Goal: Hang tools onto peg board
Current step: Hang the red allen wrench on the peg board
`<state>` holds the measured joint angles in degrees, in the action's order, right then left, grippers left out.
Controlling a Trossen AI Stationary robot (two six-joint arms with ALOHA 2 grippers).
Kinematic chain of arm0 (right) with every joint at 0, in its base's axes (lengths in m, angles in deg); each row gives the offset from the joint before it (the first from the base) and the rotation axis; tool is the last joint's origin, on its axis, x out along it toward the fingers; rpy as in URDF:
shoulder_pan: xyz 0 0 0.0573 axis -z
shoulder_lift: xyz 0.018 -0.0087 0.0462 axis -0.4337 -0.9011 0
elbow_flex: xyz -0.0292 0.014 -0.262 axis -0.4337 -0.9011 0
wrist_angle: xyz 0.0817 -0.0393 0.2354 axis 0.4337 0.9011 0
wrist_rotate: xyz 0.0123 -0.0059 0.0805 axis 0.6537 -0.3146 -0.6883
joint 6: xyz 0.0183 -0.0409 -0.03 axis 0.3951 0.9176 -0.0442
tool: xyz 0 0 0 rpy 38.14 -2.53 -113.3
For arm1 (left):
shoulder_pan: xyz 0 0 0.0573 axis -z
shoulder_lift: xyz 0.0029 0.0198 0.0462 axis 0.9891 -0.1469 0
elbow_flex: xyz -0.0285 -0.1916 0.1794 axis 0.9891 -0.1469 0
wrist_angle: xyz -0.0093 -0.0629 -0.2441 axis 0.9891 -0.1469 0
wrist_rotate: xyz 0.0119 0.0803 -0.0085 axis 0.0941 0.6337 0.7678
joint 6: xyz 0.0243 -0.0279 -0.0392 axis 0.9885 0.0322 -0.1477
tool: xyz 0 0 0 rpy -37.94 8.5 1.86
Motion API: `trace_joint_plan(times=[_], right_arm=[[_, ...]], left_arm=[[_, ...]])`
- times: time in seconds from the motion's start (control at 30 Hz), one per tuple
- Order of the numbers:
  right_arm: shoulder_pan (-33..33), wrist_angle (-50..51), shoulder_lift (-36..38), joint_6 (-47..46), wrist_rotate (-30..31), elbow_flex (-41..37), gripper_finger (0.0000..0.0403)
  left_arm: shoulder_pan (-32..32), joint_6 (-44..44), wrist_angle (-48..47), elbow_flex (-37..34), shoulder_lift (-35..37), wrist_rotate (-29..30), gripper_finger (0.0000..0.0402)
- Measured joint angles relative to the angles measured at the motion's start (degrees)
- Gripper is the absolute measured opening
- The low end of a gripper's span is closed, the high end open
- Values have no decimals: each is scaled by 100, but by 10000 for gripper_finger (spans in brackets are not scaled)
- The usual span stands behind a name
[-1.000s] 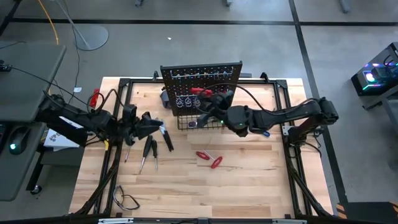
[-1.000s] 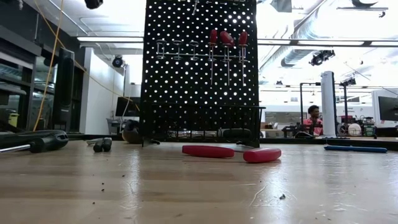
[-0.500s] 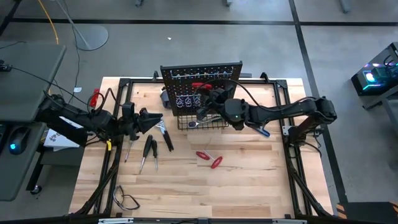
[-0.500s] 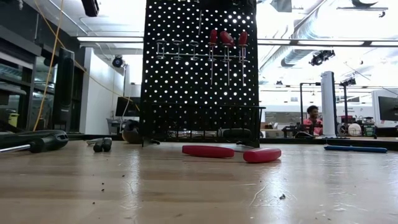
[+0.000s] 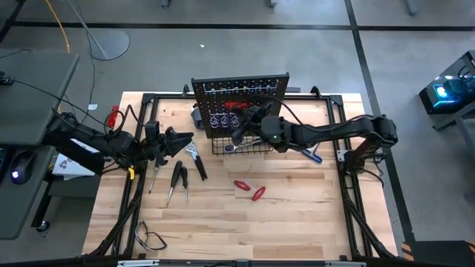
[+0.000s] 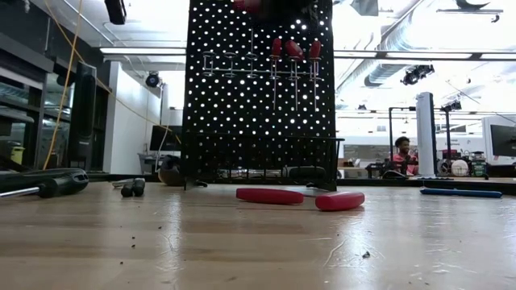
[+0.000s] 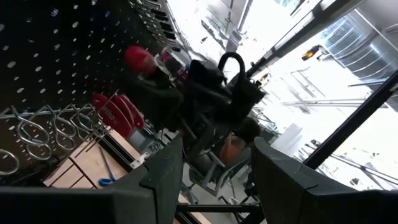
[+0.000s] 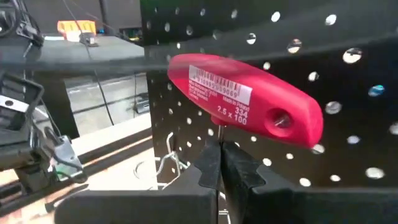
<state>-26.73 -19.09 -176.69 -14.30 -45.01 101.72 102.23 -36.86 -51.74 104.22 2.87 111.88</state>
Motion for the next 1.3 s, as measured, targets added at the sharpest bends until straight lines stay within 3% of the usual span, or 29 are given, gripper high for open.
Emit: trace_joint_plan(times=[0.5,0.8,0.97,1.3], right_arm=[[21,70,-88,48,103,0,9],[-16,59,-88,-43,78,0,123],[-147,-157,-88,359,612,2,183],[-250,-152,-86,487,776,2,199]], left_arm=[[-1,42,-17,0,0,-1,168],[-1,43,-135,0,-1,-46,168],[3,43,-163,0,0,-165,168],[1,45,-340,0,0,-167,168]])
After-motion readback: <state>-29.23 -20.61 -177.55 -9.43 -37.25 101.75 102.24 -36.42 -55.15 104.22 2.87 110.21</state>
